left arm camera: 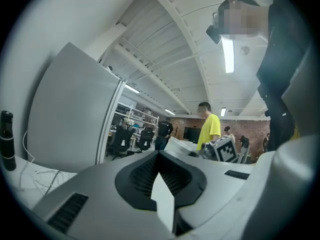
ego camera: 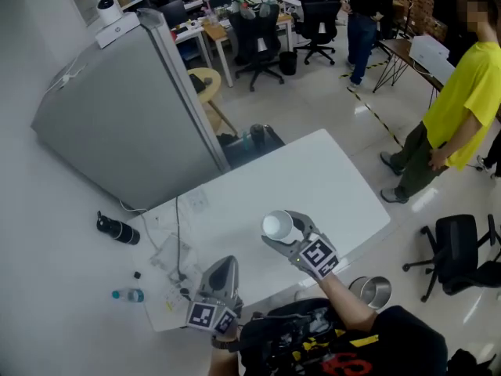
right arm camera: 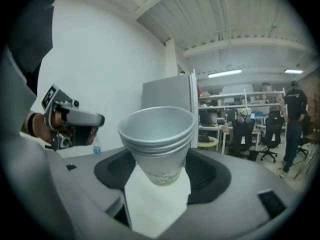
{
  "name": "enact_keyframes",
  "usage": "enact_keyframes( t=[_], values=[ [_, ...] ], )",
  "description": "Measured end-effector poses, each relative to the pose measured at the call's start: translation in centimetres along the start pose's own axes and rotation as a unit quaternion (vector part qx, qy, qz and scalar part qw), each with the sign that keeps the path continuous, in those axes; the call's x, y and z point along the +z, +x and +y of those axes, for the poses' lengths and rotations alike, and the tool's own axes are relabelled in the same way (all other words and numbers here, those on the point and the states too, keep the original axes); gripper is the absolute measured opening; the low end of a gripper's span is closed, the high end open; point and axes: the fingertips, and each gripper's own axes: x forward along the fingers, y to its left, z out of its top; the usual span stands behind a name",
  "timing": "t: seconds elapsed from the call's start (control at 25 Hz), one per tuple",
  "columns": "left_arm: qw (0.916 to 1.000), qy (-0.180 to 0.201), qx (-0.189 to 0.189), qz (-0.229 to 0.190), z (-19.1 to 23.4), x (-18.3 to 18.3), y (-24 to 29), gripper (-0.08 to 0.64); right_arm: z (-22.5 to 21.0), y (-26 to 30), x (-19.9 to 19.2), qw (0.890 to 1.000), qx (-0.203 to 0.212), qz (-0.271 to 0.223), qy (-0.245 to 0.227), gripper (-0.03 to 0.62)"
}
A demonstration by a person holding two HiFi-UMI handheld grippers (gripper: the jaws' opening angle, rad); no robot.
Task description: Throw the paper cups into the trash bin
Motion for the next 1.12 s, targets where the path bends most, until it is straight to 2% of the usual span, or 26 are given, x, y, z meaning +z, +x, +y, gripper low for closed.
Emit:
enact_keyframes(
  t=[0.12, 0.24, 0.36, 0.44, 0.6, 0.76, 0.96, 1.12],
  values=[
    [0.9996, -0.004, -0.026, 0.010, -0.9, -0.3, 1.0, 0.014, 0.1, -2.8, 3.6, 0.999, -0.035, -0.010, -0.008, 0.324],
    [0.9977, 0.008, -0.058, 0.033, -2.2, 0.2, 2.1, 0.014, -0.5, -5.3, 6.4, 0.997, -0.067, -0.026, -0.005, 0.324],
    [0.9937, 0.028, -0.100, 0.041, -4.2, 0.8, 3.5, 0.014, -1.0, -8.1, 7.3, 0.995, -0.094, -0.032, -0.022, 0.324],
    [0.9888, 0.036, -0.138, 0.046, -6.2, 0.7, 4.5, 0.014, -1.4, -10.6, 7.4, 0.991, -0.124, -0.042, -0.018, 0.324],
    [0.9763, 0.047, -0.206, 0.048, -10.6, 0.4, 6.5, 0.014, -2.8, -15.4, 6.9, 0.982, -0.182, -0.044, -0.008, 0.324],
    [0.9595, 0.044, -0.268, 0.076, -15.1, -1.0, 8.4, 0.014, -4.0, -19.9, 5.6, 0.972, -0.229, -0.039, 0.013, 0.324],
    [0.9414, 0.054, -0.318, 0.099, -20.8, -2.4, 11.3, 0.014, -6.0, -27.0, 5.2, 0.955, -0.293, -0.045, 0.020, 0.324],
    [0.9226, 0.072, -0.365, 0.101, -26.9, -2.9, 13.0, 0.014, -7.6, -33.4, 3.5, 0.939, -0.338, -0.048, 0.031, 0.324]
  ],
)
